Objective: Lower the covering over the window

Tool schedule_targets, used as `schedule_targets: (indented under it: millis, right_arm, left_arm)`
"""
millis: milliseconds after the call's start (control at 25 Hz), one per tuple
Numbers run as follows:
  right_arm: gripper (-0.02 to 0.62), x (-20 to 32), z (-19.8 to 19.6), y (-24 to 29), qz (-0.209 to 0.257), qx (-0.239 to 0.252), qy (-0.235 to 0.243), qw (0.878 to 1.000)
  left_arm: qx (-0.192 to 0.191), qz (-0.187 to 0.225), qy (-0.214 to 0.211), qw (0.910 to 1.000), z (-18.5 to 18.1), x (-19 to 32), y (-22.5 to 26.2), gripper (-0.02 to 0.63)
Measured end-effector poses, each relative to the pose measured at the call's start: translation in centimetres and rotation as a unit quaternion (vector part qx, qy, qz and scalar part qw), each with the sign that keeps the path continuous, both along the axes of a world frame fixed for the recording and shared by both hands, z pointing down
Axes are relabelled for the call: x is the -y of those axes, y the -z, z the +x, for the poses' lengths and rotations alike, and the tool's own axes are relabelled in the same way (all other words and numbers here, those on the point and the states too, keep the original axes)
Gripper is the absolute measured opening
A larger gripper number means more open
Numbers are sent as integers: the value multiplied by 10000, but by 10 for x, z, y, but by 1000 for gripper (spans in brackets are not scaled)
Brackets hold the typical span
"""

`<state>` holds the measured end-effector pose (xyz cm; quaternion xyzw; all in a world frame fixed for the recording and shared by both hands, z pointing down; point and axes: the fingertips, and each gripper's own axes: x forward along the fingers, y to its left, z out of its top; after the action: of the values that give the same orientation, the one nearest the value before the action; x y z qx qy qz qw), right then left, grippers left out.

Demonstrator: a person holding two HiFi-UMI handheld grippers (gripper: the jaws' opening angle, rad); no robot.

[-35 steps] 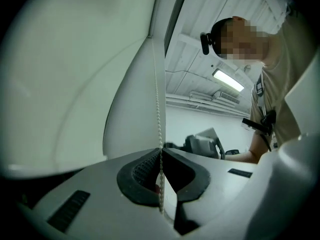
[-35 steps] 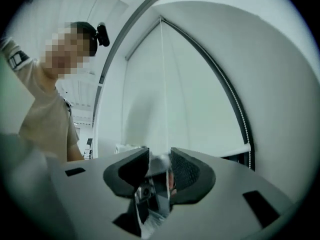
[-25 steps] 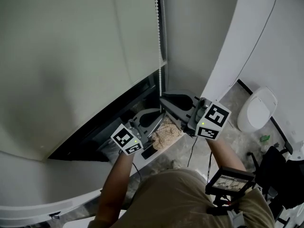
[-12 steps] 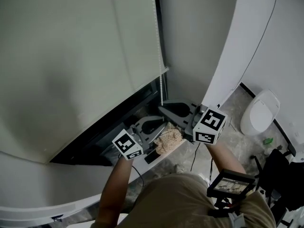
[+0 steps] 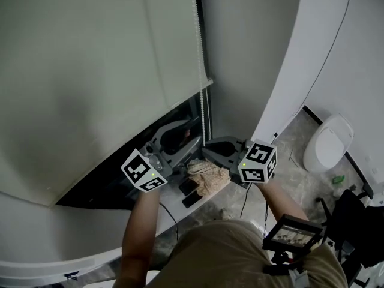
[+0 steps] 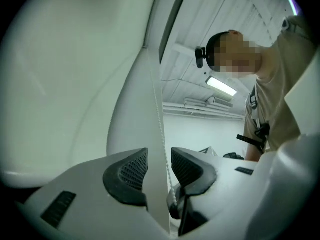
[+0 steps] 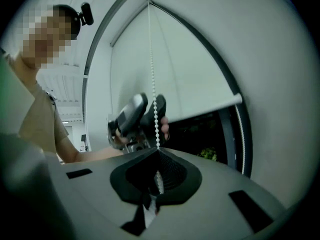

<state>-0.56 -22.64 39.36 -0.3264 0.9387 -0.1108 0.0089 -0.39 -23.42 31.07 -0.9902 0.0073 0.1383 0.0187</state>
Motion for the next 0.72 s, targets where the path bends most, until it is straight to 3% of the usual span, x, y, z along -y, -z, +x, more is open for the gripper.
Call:
schedule_targets:
  millis: [120,160,320,480,520,600,640,720]
  right_arm:
    - [7,-3,-6,-7,-108,6,113,9999]
    - [7,-2,-6,-7,-94,-30,114,9999]
    - [8,-1,-2,-6,-107,-44,132,9998]
    - [9,-14,-3,-3,483,-709,335,9957]
    - [33,-17,0,2,600,-650,383,9953]
    - [84,-17,11,22,684,-3,354,9970]
    - [91,-14,17,34,708,327,241,9967]
    - [91,-8,27,50,835,530,-78,9951]
  left_arm:
    - [346,332,14,9988,18,-5,7,131]
    - [387,361,12,9986,20,-5,6,79]
    - [301,150,116,9994,22,-1,4,17]
    - [281,186,210,9992,20,-4,-4,15]
    - [323,142,215,9991,18,-3,-12,15]
    - [499,-10,203,9985,16,-1,-35,15]
    - [598,-100,191,9980,15,0,-48,15]
    - [714,-291,135,9969,14,-4,-71,15]
